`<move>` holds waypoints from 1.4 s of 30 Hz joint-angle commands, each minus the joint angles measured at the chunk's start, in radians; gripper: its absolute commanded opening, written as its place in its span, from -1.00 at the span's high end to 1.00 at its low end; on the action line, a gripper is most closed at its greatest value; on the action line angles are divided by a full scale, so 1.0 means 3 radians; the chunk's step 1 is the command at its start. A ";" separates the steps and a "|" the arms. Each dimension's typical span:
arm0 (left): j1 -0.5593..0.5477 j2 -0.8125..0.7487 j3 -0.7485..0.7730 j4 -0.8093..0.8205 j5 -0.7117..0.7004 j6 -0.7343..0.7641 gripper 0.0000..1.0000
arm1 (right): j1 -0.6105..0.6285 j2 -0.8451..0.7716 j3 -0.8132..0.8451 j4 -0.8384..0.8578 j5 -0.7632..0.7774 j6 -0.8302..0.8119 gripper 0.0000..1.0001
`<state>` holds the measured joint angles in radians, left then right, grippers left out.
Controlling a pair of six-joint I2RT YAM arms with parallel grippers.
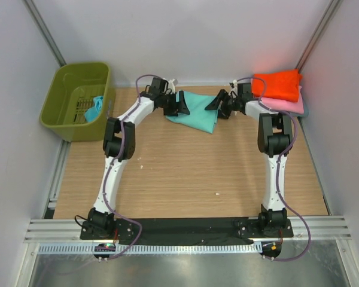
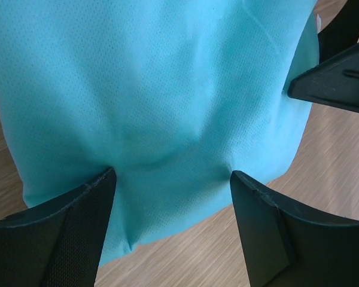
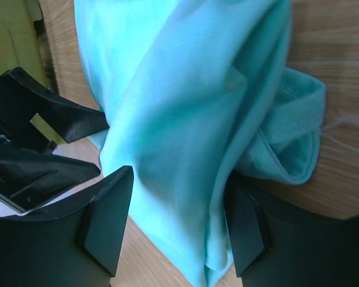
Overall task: Fold and stack the t-shirts
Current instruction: Neatly place the folded tshirt to the corner
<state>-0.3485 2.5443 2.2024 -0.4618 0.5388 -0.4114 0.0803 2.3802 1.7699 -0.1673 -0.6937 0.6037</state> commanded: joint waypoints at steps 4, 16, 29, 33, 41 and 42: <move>-0.0071 -0.0039 -0.0045 0.0016 -0.0042 0.0032 -0.56 | 0.0146 0.0211 0.0124 -0.0025 0.0114 -0.0003 -0.29; -0.0229 -0.0381 0.0241 -0.0439 -0.0589 0.0603 -0.57 | 0.0101 0.0084 0.1181 -0.1190 0.0537 -0.1513 0.98; -0.0132 -0.1598 -0.0192 -0.1345 -0.1760 0.1586 -0.99 | -0.0053 -0.0438 0.1668 -0.2122 0.1509 -0.3285 0.98; -0.0147 -0.1741 -0.0448 -0.1350 -0.1955 0.1530 -0.99 | -0.0104 -0.0510 0.1714 -0.2112 0.1693 -0.3561 0.98; -0.0204 -0.1859 -0.0673 -0.1370 -0.2041 0.1566 -0.99 | -0.0160 -0.0591 0.1923 -0.1948 0.1995 -0.3766 0.98; -0.0204 -0.1854 -0.0674 -0.1360 -0.2062 0.1571 -0.99 | -0.0175 -0.0612 0.1969 -0.1928 0.2036 -0.3761 0.98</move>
<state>-0.4065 2.0060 1.9999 -0.8730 -0.0483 0.0395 0.0368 2.2967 2.2765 -0.8017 -0.1421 -0.4885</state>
